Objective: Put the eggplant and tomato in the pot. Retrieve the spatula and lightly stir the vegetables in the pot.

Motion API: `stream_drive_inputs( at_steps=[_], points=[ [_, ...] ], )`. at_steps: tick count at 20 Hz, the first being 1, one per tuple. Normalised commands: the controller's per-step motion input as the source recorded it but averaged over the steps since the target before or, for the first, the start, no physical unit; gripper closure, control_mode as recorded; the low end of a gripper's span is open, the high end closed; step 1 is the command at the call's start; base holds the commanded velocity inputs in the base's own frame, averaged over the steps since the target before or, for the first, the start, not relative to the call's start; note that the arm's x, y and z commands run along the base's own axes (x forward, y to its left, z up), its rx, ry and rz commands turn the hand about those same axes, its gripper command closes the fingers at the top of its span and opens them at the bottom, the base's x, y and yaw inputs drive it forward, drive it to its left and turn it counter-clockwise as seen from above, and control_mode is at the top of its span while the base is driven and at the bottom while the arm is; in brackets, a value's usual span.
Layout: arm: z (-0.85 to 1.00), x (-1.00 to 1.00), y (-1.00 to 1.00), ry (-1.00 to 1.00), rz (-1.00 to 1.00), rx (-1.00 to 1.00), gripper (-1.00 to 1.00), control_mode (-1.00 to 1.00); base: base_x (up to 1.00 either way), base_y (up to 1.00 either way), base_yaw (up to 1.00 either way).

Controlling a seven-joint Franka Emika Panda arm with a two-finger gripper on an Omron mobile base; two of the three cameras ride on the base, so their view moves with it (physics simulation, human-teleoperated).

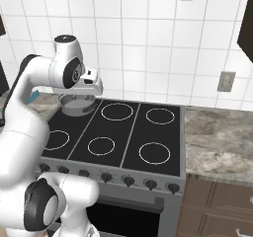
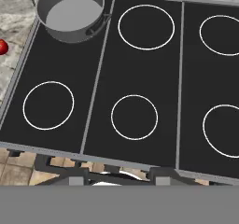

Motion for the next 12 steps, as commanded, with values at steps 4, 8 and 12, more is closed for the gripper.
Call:
stream_drive_inputs(
  at_steps=[4,8,12],
  points=[
    [-0.02,-0.24,0.00,0.00,0.03,0.00,-1.00,-1.00,0.00,0.00,0.00],
    [-0.19,-0.06,0.62,0.02,0.08,-0.01,-1.00,-1.00,0.00,0.00,0.00],
    [-0.51,0.08,1.00,0.00,0.05,0.00,-1.00,-1.00,0.00,0.00,0.00]
  ],
)
